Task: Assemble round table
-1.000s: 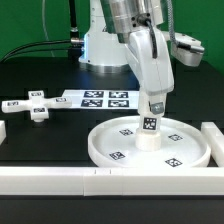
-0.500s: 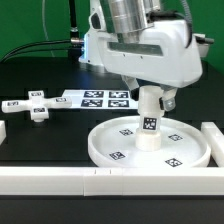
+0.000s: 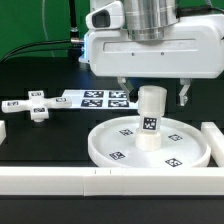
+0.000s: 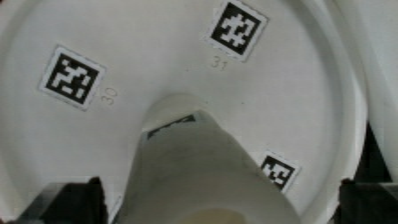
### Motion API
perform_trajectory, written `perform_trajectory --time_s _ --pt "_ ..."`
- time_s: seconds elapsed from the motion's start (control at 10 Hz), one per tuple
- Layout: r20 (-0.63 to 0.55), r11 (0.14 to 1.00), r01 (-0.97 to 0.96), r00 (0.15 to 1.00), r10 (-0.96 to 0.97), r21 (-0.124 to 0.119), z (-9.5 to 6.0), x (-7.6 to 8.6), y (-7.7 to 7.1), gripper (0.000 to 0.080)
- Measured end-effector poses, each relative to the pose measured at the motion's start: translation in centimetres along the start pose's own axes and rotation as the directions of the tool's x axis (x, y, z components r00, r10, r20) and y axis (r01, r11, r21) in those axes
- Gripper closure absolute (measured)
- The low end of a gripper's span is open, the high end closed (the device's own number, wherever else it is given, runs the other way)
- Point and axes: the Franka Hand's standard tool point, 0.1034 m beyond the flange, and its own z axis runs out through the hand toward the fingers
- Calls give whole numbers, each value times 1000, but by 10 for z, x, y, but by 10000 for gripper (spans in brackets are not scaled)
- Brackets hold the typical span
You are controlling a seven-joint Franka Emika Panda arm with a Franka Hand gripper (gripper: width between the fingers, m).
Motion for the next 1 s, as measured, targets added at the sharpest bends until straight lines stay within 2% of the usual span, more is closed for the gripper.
perform_trajectory --time_s 0.2,0.6,1.0 --pt "0 989 147 989 -147 0 0 0 0 151" --pt "-12 835 548 835 -549 -45 0 2 -2 151" --pt "-1 679 732 680 -733 -47 0 3 1 151"
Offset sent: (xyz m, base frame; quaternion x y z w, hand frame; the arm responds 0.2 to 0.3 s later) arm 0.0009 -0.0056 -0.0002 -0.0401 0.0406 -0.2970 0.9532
